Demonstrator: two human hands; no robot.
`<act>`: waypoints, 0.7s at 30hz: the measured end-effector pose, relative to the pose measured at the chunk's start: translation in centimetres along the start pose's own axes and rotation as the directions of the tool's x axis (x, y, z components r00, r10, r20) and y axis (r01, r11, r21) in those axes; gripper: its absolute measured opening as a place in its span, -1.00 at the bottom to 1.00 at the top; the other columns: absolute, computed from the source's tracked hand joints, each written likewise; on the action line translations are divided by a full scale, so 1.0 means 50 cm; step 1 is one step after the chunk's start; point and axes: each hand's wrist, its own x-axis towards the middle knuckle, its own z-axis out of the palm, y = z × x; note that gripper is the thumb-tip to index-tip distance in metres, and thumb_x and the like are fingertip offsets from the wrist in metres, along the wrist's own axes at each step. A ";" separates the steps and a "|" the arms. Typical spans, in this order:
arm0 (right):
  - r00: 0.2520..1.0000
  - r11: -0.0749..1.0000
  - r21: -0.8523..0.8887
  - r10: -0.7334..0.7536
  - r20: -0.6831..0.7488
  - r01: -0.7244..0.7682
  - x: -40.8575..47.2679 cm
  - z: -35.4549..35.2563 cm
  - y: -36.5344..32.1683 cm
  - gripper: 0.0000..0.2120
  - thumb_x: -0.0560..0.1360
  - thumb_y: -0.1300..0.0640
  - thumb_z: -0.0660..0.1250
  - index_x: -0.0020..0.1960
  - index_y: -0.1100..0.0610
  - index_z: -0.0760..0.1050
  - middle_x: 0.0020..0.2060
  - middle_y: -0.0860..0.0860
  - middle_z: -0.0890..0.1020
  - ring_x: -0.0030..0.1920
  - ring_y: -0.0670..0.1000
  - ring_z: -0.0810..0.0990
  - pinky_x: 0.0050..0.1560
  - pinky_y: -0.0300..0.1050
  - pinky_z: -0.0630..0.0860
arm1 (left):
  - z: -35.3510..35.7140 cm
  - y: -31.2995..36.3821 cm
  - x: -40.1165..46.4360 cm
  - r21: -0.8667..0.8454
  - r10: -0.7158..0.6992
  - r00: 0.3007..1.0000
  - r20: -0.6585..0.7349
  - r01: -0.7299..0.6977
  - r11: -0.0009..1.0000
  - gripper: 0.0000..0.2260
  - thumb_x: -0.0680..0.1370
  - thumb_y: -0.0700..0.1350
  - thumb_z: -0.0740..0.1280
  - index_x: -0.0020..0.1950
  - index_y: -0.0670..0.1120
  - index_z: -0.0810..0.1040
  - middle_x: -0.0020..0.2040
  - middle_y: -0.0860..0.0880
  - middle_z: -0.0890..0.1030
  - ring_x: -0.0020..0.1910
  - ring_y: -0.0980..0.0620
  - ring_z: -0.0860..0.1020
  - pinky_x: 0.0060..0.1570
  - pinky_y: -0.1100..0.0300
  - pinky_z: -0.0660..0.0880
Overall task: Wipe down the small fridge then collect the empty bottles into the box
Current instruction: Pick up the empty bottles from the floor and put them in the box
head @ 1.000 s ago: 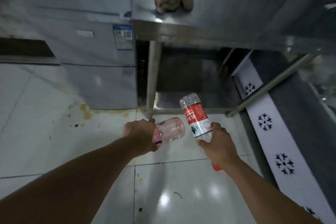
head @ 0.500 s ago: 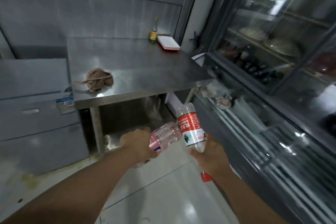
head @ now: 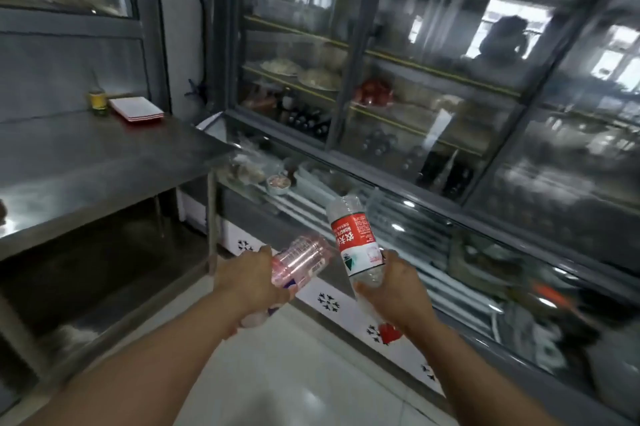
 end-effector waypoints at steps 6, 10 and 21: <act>0.983 0.991 -0.021 0.130 -0.126 -0.134 -0.123 -0.193 0.216 -0.45 0.37 -0.10 0.46 0.24 0.07 0.34 0.03 0.03 0.58 -0.08 0.02 0.60 -0.08 0.01 0.61 | 0.048 0.264 -0.089 0.027 0.135 0.991 -0.006 -0.135 0.990 -0.44 0.29 0.32 0.41 0.12 0.02 0.40 -0.01 0.05 0.56 -0.10 0.03 0.54 -0.18 0.18 0.42; 0.954 0.973 -0.043 0.213 -0.213 -0.227 -0.210 -0.315 0.355 -0.46 0.35 -0.12 0.46 0.20 0.07 0.37 -0.03 0.00 0.56 -0.15 -0.03 0.51 -0.20 -0.15 0.45 | 0.089 0.440 -0.145 -0.002 0.245 0.969 0.019 -0.245 0.970 -0.45 0.29 0.30 0.42 0.14 0.05 0.42 -0.03 0.08 0.57 -0.11 0.05 0.55 -0.18 0.19 0.45; 0.752 0.833 0.047 0.520 -0.405 -0.551 -0.393 -0.546 0.654 -0.47 0.34 -0.07 0.49 0.19 0.06 0.36 -0.03 0.01 0.58 -0.16 -0.01 0.51 -0.25 -0.18 0.43 | 0.201 0.860 -0.215 0.015 0.583 0.800 0.142 -0.590 0.807 -0.49 0.30 0.30 0.39 0.08 0.02 0.41 -0.09 0.05 0.56 -0.13 0.02 0.55 -0.15 0.17 0.48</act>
